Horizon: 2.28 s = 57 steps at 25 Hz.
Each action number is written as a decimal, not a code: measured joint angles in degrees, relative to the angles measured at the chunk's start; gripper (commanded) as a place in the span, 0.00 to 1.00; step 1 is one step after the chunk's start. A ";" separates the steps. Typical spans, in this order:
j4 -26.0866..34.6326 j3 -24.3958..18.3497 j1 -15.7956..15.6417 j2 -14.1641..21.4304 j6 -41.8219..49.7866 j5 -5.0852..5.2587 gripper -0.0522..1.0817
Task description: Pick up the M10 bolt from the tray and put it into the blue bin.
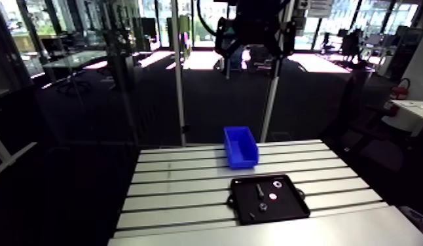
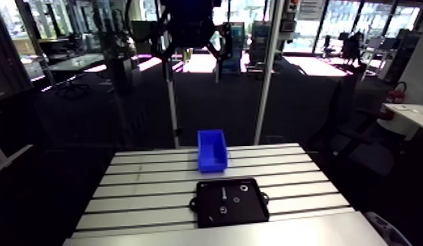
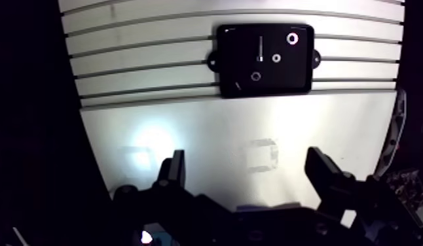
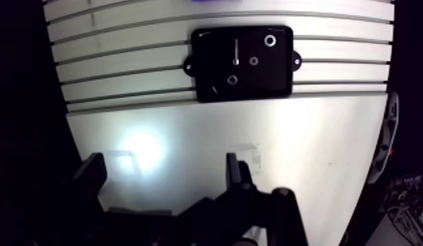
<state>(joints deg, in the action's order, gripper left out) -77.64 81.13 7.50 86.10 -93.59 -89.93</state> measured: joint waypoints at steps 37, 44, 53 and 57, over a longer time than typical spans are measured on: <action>-18.97 15.74 7.22 2.09 -8.62 -1.02 0.05; -19.92 16.85 7.77 2.09 -9.23 -1.00 0.05; -22.76 18.85 8.27 2.07 -9.94 -0.84 0.05; -26.52 21.02 8.68 1.49 -9.95 -0.76 0.05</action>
<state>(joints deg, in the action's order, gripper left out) -104.16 102.15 16.18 87.60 -103.54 -90.69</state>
